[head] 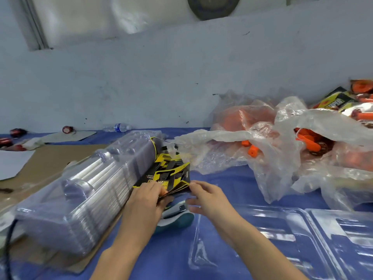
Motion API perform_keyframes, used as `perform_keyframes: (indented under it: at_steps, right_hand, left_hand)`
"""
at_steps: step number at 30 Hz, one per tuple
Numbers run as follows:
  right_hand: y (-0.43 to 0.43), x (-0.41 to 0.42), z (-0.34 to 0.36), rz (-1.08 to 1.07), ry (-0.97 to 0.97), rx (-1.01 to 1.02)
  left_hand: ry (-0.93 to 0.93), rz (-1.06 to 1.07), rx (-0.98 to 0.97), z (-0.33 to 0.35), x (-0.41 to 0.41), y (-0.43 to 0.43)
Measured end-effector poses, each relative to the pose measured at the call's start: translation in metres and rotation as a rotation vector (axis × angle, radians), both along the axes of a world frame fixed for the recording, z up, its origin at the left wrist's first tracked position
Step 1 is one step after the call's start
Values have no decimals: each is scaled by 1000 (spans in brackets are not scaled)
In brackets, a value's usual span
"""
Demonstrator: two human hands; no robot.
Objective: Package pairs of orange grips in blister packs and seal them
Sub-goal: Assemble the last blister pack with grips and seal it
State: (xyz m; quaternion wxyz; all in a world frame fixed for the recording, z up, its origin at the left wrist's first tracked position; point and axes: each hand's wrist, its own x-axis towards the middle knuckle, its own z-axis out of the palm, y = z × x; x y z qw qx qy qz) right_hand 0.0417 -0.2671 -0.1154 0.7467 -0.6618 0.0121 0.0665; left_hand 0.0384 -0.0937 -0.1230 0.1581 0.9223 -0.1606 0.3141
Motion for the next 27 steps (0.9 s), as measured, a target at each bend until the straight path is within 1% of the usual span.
perform_keyframes:
  at_steps: [2, 6, 10, 14, 16, 18, 22, 27]
  right_hand:
    - [2, 2, 3, -19, 42, 61]
    - [7, 3, 7, -8, 79, 118]
    - [12, 3, 6, 19, 148, 273]
    - [12, 5, 4, 44, 199, 280]
    - [12, 7, 3, 60, 185, 259]
    - [13, 9, 5, 67, 128, 201]
    - [16, 12, 7, 3, 56, 82]
    - [17, 13, 4, -61, 3, -95]
  left_hand:
    - [26, -7, -27, -3, 1, 4]
    - [54, -22, -115, -8, 6, 9]
    - [85, -45, -193, -9, 7, 12]
    - [137, -57, -241, -10, 6, 14]
    - [160, -84, -264, -8, 5, 15]
    - [196, -116, -250, -1, 3, 17]
    - [217, -171, -220, 8, 4, 12]
    - [264, -116, -203, 18, 12, 9]
